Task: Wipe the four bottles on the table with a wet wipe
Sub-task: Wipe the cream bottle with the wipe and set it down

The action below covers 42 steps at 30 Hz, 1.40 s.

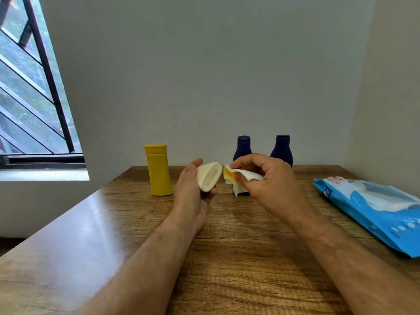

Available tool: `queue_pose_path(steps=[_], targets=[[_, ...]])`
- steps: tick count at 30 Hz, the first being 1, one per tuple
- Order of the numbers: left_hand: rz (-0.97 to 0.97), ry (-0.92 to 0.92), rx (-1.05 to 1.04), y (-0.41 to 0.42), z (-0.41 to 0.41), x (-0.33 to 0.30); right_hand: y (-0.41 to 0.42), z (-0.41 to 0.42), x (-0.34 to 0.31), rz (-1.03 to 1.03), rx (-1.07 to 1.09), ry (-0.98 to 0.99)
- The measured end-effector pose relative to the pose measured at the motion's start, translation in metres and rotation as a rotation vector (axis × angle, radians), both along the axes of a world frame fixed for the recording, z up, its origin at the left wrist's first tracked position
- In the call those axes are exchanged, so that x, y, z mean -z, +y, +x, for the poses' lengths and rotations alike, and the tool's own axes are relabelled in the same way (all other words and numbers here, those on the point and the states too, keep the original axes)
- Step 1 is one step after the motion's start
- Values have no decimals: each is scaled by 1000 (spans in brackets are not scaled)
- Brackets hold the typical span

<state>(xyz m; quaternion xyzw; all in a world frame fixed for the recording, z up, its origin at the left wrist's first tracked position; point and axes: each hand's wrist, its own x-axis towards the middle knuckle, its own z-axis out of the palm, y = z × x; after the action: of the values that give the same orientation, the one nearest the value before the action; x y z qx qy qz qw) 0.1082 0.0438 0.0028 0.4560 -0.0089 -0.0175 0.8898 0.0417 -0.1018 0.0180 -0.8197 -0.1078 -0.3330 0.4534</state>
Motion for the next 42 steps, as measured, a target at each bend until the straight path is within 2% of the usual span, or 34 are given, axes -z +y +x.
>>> queue_pose_path(steps=[4,8,14,20,27,33,42], targets=[[38,-26,31,0,-3,-1,-1,1,2,-77,112,4],[145,-85,99,-8,-9,0,2,-3,0,-72,57,-29],[73,-61,37,-7,-8,0,10,-2,5,-108,-55,2],[41,-75,95,-8,-10,-1,8,-3,1,-21,36,-53],[88,-53,63,-9,-9,0,14,-5,5,-274,-5,-43],[89,-23,107,-9,-8,0,7,-3,0,-132,92,-155],[93,-16,68,-9,-8,1,13,-4,5,-321,-50,-14]])
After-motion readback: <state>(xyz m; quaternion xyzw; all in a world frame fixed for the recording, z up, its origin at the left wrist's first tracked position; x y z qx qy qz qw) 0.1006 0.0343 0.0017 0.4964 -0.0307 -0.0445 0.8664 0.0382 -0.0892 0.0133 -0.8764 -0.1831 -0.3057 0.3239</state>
